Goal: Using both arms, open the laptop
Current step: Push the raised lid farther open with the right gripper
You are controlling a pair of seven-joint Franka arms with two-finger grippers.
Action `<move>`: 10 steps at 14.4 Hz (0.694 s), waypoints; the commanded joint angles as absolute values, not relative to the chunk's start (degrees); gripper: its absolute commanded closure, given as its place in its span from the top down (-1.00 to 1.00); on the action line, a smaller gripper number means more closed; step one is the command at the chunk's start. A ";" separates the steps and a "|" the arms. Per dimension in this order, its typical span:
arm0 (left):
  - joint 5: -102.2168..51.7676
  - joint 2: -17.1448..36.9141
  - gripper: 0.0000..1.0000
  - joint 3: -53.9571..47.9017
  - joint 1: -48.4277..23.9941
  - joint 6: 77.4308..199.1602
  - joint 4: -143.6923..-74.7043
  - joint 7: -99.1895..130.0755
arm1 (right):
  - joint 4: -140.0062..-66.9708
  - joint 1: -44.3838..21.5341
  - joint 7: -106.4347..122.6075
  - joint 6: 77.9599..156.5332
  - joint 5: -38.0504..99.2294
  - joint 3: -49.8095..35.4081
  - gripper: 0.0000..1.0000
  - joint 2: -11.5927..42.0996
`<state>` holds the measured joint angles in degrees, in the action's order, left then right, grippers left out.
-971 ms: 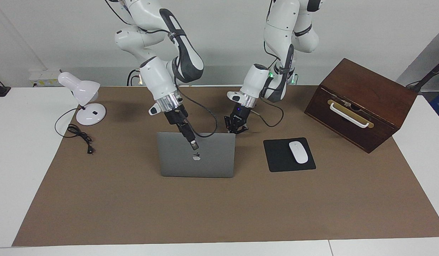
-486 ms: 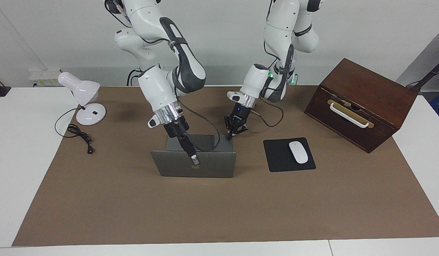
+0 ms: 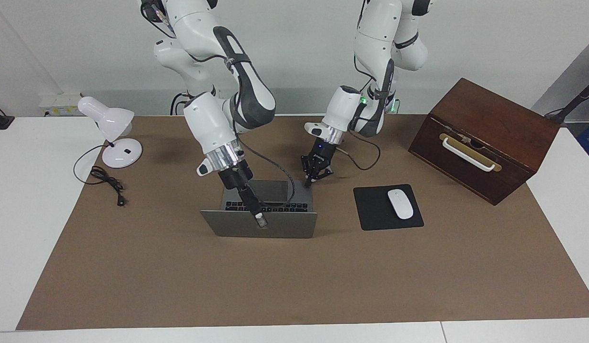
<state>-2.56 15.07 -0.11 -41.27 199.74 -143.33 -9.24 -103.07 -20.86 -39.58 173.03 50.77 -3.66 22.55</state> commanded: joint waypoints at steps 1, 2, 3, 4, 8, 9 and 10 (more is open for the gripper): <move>-3.34 17.31 -1.00 0.88 -42.63 200.65 -142.29 -10.37 | -98.26 -20.04 -35.51 171.56 52.12 -3.96 1.00 26.36; -3.34 17.31 -1.00 0.88 -42.63 200.65 -142.29 -10.37 | -96.78 -19.95 -35.42 171.48 52.29 -3.96 1.00 27.15; -3.43 17.31 -1.00 0.88 -42.63 200.65 -142.29 -10.37 | -95.90 -20.04 -35.51 171.47 52.47 -3.96 1.00 27.51; -3.43 17.31 -1.00 0.88 -42.54 200.65 -142.29 -10.37 | -96.15 -20.13 -35.51 171.56 52.64 -4.04 1.00 27.51; -7.02 17.23 -1.00 0.79 -42.54 200.65 -141.68 -10.20 | -98.87 -21.09 -38.48 169.90 53.00 -4.04 1.00 25.32; -8.16 17.14 -1.00 0.70 -42.54 200.65 -141.42 -9.85 | -99.92 -21.27 -40.93 169.02 53.00 -4.04 1.00 24.01; -8.87 16.88 -1.00 0.62 -42.63 200.65 -141.16 -9.67 | -101.85 -22.05 -44.18 167.71 53.00 -4.13 1.00 21.73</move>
